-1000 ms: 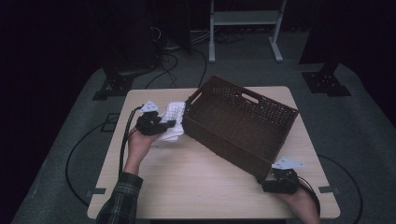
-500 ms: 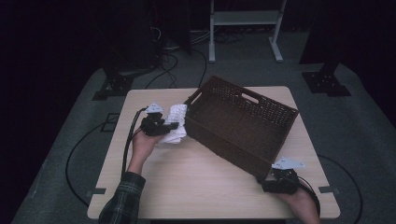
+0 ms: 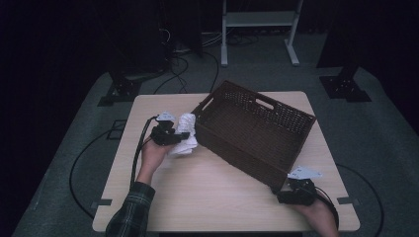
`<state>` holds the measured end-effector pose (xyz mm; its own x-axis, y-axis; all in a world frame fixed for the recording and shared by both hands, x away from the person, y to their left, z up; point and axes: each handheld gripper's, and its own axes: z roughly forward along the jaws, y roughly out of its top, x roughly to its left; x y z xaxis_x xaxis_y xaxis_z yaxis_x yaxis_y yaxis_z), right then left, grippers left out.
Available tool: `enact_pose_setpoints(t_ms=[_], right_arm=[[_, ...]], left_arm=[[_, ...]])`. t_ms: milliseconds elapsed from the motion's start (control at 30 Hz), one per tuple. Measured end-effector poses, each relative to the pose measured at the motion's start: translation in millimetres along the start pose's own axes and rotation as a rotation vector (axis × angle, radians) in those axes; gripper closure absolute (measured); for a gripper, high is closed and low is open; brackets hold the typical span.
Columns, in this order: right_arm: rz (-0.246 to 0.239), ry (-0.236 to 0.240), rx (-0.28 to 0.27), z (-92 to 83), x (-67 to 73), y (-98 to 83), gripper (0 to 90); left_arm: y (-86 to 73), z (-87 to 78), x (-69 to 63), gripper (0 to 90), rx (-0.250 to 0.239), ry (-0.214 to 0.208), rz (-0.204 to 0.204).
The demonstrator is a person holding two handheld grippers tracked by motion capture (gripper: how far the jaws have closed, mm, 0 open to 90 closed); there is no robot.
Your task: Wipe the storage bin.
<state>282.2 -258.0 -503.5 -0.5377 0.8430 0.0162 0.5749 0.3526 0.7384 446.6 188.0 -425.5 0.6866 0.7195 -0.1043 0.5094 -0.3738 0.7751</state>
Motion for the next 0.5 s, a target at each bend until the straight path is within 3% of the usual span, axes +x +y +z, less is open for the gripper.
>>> enact_pose_setpoints(t_ms=[500], right_arm=[[0.0, 0.0, 0.0, 0.0, 0.0, 0.0, 17.0]], left_arm=[[-6.5, 12.1, 1.8, 67.7, 0.076, 0.01, -0.007]])
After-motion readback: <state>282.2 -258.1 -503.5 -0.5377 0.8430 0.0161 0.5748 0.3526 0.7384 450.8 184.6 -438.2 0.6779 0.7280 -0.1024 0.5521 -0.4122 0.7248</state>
